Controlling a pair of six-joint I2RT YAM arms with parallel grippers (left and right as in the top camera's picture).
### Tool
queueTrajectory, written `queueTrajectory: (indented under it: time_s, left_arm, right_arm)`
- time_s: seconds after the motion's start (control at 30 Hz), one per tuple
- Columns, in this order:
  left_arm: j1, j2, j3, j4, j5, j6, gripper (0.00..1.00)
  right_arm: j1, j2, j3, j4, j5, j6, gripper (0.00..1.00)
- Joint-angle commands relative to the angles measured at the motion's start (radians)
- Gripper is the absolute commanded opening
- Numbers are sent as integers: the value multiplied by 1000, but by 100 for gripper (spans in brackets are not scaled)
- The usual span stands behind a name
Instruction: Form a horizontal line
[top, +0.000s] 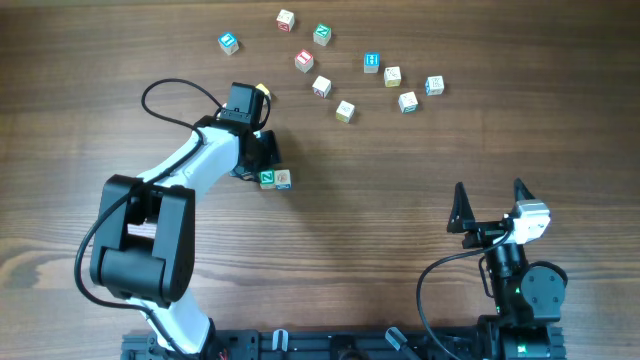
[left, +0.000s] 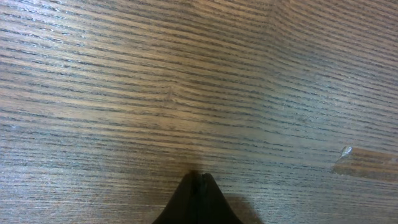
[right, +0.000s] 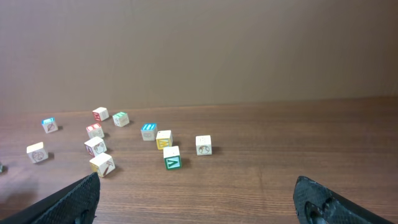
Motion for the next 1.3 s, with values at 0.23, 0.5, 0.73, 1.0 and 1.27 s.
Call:
queueTrajectory:
  time_s: [0.23, 0.5, 0.73, 1.0, 1.27]
  left_arm:
    - [0, 10, 10, -17, 16, 15, 4]
    - [0, 10, 10, -27, 16, 15, 4]
    - [0, 10, 10, -37, 16, 15, 4]
    - [0, 10, 10, -37, 15, 15, 4]
    - [0, 10, 10, -25, 14, 15, 4]
  right_arm:
    - [4, -8, -1, 5, -13, -10, 100]
    - [4, -8, -1, 5, -13, -10, 100]
    - [4, -8, -1, 5, -13, -10, 100]
    - [4, -8, -1, 5, -13, -10, 100]
    - [4, -8, -1, 5, -13, -10, 100]
